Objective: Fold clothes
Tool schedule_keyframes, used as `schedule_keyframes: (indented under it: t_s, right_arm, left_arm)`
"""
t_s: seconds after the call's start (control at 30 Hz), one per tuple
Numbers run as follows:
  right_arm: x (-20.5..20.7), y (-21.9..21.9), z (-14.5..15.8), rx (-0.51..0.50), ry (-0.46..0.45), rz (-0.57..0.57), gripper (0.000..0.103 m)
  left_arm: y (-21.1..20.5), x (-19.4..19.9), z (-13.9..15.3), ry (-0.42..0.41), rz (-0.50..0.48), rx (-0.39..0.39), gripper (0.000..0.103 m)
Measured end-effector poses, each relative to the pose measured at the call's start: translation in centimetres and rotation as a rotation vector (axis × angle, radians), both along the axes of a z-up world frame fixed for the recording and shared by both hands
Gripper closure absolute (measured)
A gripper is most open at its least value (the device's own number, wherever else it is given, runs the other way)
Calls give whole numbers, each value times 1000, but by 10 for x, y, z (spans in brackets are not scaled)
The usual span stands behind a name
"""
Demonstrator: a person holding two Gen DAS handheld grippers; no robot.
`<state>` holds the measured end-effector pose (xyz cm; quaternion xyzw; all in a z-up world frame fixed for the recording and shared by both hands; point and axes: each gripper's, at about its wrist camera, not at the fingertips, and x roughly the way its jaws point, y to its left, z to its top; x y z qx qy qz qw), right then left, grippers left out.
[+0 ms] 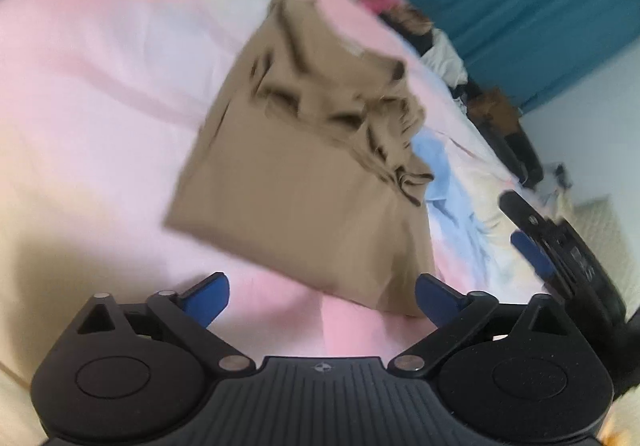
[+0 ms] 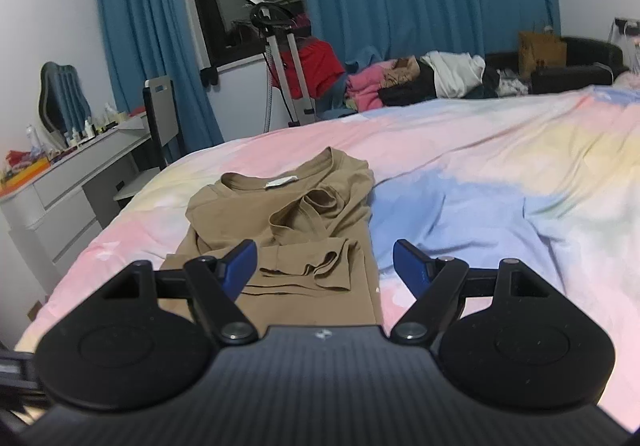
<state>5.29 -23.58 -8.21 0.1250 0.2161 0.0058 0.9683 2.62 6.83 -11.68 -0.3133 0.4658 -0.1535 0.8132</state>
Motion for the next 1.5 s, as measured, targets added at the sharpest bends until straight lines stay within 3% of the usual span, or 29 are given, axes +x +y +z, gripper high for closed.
schedule_keyframes:
  t_s: [0.13, 0.23, 0.37, 0.63, 1.0, 1.13, 1.5]
  right_arm:
    - [3, -2, -4, 20, 19, 3, 26]
    - [6, -4, -6, 35, 33, 0, 26]
    - [8, -8, -11, 59, 54, -9, 26]
    - [7, -11, -12, 92, 60, -11, 26]
    - [-1, -6, -8, 91, 47, -8, 26]
    - [-3, -2, -13, 175, 82, 33, 26]
    - [7, -9, -53, 626, 264, 106, 25]
  left_arm:
    - [16, 12, -32, 122, 73, -179, 8]
    - [25, 17, -43, 135, 113, -268, 8]
    - [28, 17, -47, 108, 159, -265, 13]
    - [38, 16, -51, 61, 239, -265, 32]
    - [43, 20, -51, 45, 299, -209, 82]
    - [44, 21, -50, 42, 305, -218, 88]
    - [45, 19, -43, 8, 319, -293, 94]
